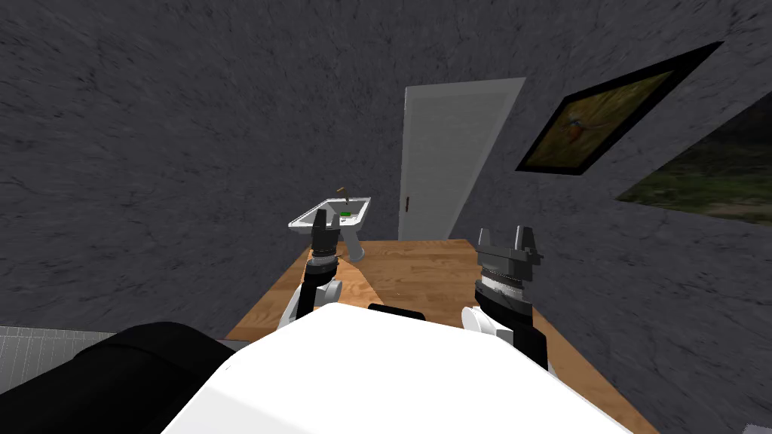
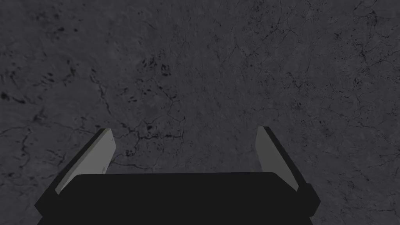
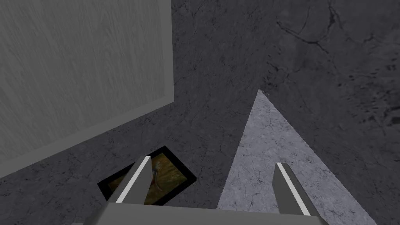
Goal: Pull the door open
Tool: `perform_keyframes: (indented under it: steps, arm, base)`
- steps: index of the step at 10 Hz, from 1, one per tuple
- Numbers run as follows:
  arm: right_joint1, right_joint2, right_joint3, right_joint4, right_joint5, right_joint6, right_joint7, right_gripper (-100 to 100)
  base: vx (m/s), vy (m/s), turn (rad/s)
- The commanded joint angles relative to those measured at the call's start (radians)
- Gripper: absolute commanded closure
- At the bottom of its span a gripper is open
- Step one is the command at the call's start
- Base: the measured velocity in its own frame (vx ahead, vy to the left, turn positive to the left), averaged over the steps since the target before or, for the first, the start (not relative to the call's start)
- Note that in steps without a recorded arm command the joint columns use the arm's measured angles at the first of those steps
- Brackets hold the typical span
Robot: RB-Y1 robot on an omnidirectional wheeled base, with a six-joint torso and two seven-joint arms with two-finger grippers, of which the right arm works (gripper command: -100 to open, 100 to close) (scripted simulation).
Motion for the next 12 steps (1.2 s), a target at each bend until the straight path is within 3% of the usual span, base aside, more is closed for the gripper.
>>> perform_keyframes:
  steps: [1, 9, 12]
  arm:
    - [-0.005, -0.014, -0.002, 0.029, -0.021, -0.009, -0.024, -100]
    - [-0.034, -0.065, -0.015, 0.181, -0.131, -0.053, -0.150, -100]
    - [-0.048, -0.083, -0.022, 0.259, -0.187, -0.076, -0.215, -100]
  base:
    - [0.056, -0.115, 0.208]
    - [0.132, -0.010, 0.167]
    - [0.129, -0.045, 0.199]
